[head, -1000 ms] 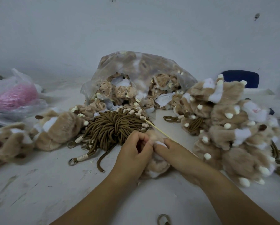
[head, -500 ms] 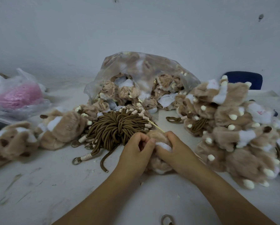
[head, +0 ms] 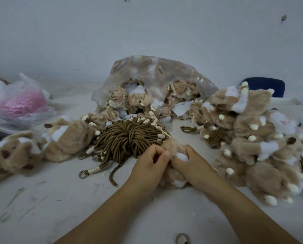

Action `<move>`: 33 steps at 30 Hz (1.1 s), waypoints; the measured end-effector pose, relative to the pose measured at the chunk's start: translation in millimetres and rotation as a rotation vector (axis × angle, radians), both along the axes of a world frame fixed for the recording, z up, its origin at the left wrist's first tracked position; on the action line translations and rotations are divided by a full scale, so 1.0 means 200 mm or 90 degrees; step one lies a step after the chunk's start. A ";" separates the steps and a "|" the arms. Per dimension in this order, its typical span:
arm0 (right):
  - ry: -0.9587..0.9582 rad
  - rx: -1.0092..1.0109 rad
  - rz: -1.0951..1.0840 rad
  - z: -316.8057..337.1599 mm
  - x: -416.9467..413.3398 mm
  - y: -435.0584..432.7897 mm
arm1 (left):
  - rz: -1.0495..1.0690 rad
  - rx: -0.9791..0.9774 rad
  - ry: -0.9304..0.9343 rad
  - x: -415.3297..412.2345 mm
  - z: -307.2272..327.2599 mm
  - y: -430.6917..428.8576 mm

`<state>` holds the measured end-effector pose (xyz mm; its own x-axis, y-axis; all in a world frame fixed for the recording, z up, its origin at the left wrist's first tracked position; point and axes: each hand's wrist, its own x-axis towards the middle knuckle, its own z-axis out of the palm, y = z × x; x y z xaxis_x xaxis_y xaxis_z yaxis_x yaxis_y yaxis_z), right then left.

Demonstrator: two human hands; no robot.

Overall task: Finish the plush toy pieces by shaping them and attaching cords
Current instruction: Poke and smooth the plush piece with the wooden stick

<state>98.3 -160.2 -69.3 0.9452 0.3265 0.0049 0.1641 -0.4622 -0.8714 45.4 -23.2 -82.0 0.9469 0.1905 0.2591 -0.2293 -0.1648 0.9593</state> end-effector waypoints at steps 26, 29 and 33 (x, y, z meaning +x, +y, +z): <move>0.080 0.311 0.086 -0.05 0.04 -0.03 | -0.024 -0.105 0.056 0.05 -0.05 0.03; 0.040 0.272 0.073 -0.04 0.03 -0.03 | 0.001 -0.050 0.088 0.06 -0.06 0.03; -0.120 0.087 0.014 -0.05 0.04 -0.01 | 0.093 0.029 0.048 0.06 -0.06 0.02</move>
